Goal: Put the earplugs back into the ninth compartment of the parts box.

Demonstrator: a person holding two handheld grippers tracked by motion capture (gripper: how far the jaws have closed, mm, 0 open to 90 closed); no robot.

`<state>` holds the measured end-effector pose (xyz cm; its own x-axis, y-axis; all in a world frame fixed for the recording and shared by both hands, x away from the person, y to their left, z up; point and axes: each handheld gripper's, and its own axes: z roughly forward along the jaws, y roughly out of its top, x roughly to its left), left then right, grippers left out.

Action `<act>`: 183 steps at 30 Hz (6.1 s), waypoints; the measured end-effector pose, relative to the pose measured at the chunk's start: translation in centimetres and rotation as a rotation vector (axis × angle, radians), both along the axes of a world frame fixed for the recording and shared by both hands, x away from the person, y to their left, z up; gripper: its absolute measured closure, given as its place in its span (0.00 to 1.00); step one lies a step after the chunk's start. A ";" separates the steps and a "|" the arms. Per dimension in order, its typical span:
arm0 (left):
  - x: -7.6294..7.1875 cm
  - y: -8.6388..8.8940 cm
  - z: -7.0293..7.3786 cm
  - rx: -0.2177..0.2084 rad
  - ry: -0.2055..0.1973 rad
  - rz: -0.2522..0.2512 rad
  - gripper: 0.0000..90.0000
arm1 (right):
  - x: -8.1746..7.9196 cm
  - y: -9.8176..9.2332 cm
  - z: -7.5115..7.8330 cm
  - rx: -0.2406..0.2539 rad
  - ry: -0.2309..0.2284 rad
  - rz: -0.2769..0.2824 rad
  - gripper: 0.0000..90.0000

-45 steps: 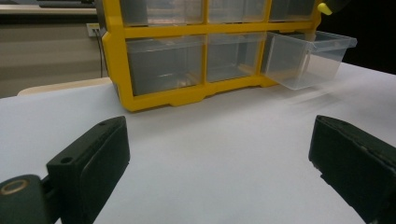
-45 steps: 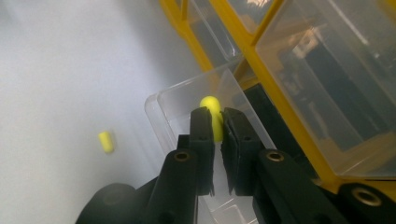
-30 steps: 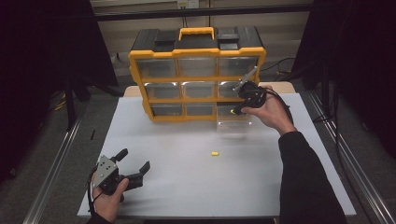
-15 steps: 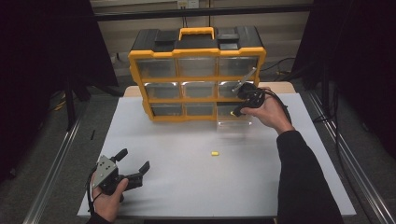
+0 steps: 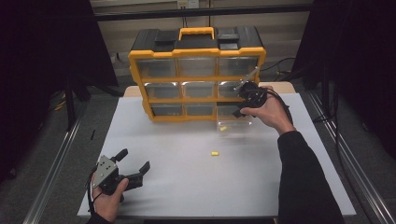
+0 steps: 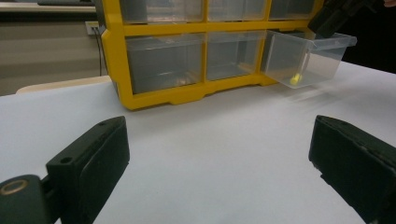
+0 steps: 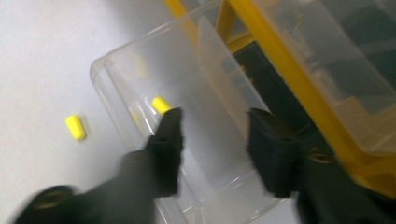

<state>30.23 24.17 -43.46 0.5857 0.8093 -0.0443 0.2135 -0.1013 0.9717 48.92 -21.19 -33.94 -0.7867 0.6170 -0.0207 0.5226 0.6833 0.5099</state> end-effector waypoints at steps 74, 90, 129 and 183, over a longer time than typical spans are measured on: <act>0.1 -0.2 0.0 0.006 -0.002 -0.006 0.06 | -8.6 2.3 -1.4 0.125 -0.161 0.117 0.06; 0.0 -0.3 0.0 0.004 0.001 -0.008 0.06 | -9.6 4.5 -3.7 0.129 -0.089 0.207 0.08; -0.1 0.0 -0.1 0.003 0.004 0.003 0.06 | -7.0 7.3 -9.1 0.066 0.050 0.289 0.56; -0.1 -0.1 -0.1 0.003 0.005 0.000 0.06 | -7.8 6.3 -7.2 0.112 0.007 0.284 0.90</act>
<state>30.16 24.11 -43.52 0.5854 0.8095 -0.0453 0.2186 -0.1038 0.9703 41.11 -14.89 -41.15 -0.9278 0.3707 0.0409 0.3224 0.7420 0.5878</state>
